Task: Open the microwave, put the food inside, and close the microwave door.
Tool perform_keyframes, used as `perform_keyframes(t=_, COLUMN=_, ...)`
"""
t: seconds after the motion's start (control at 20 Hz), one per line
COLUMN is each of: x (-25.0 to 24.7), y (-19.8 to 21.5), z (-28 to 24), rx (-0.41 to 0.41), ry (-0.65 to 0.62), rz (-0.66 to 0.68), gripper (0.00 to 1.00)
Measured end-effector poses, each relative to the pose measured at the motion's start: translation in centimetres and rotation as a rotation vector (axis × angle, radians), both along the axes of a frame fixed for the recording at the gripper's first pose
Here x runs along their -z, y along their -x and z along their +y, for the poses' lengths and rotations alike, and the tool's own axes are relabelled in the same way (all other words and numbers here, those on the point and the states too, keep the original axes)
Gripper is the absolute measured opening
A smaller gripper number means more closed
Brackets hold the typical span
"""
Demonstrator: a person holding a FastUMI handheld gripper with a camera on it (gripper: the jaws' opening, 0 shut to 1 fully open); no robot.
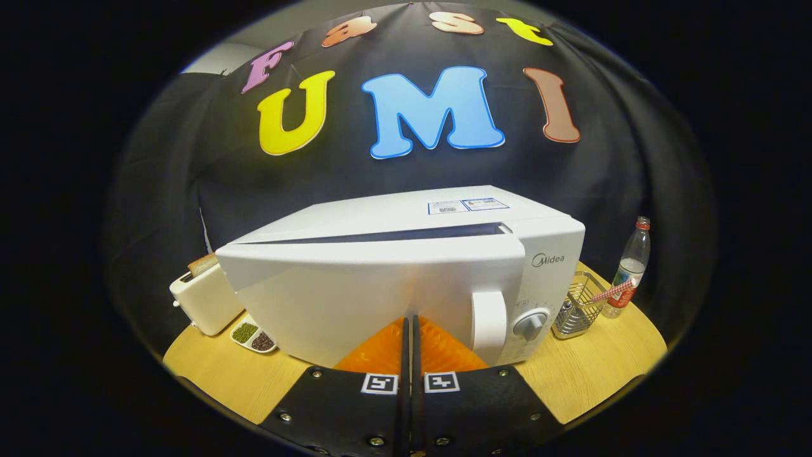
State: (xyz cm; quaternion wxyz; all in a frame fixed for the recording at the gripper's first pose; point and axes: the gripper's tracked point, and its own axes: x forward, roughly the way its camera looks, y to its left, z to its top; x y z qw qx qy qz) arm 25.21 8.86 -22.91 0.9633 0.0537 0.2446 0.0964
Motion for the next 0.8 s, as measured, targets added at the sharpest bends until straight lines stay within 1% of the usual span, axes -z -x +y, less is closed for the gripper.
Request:
perform_keyframes(t=0.15, x=0.4, y=-0.8, z=-0.5, rx=0.025, ry=0.004, rz=0.002, gripper=0.01)
perform_keyframes(t=0.25, x=0.5, y=-1.0, z=-0.5, rx=0.032, ry=-0.003, rz=0.004, gripper=0.01)
perform_keyframes(t=0.35, x=0.2, y=-1.2, z=-0.6, rx=0.036, ry=0.016, rz=-0.011, gripper=0.01)
perform_keyframes(t=0.45, x=0.5, y=-2.0, z=-0.7, rx=0.046, ry=0.003, rz=-0.002, gripper=0.01)
perform_keyframes(t=0.55, x=0.6, y=-1.7, z=-0.4, rx=0.065, ry=-0.023, rz=0.021, gripper=0.01)
perform_keyframes(t=0.65, x=0.2, y=-1.3, z=-0.1, rx=0.049, ry=-0.013, rz=0.022, gripper=0.02)
perform_keyframes(t=0.8, x=-1.8, y=-0.1, z=-0.1, rx=0.049, ry=0.001, rz=-0.021, gripper=0.02)
